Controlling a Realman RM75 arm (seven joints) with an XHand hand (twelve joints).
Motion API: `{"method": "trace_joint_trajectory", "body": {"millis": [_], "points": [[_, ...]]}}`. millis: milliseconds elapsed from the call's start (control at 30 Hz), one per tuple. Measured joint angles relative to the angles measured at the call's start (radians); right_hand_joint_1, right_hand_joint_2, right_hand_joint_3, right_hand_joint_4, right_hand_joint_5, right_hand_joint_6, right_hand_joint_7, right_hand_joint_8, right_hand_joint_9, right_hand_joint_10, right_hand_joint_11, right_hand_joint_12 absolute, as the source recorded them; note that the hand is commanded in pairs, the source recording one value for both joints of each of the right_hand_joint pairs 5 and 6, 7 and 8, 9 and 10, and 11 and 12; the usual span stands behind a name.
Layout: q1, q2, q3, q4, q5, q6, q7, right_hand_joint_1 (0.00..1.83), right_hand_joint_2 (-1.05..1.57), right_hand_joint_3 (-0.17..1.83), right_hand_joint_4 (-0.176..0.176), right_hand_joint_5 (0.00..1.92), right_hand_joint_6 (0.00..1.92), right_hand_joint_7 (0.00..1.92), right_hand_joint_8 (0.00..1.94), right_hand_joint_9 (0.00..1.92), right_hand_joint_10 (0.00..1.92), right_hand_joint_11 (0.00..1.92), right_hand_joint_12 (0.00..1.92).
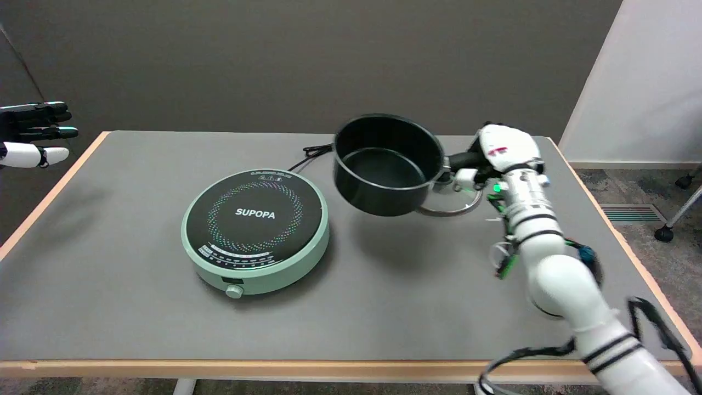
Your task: Place the soup pot onto the table.
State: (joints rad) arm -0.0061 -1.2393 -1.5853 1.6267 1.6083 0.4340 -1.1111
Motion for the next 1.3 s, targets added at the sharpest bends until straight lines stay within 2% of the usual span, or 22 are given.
{"method": "trace_joint_trajectory", "body": {"millis": [233, 567, 967, 1300], "points": [[-0.137, 0.012, 0.159, 0.099, 0.019, -0.103, 0.003, 1.00, 0.89, 0.84, -0.080, 1.49, 1.49, 1.49, 1.49, 1.49, 1.49, 1.49, 1.49], [-0.266, 0.004, 0.310, 0.182, 0.013, -0.228, 0.020, 0.98, 0.92, 0.81, -0.080, 1.50, 1.50, 1.50, 1.50, 1.50, 1.50, 1.50, 1.50], [-0.405, -0.050, 0.497, 0.215, 0.006, -0.300, 0.039, 0.96, 1.00, 0.72, -0.081, 1.54, 1.54, 1.54, 1.54, 1.54, 1.54, 1.54, 1.54], [-0.472, -0.085, 0.591, 0.220, 0.004, -0.352, 0.047, 0.95, 1.03, 0.68, -0.081, 1.56, 1.56, 1.56, 1.56, 1.56, 1.56, 1.56, 1.56]]}}
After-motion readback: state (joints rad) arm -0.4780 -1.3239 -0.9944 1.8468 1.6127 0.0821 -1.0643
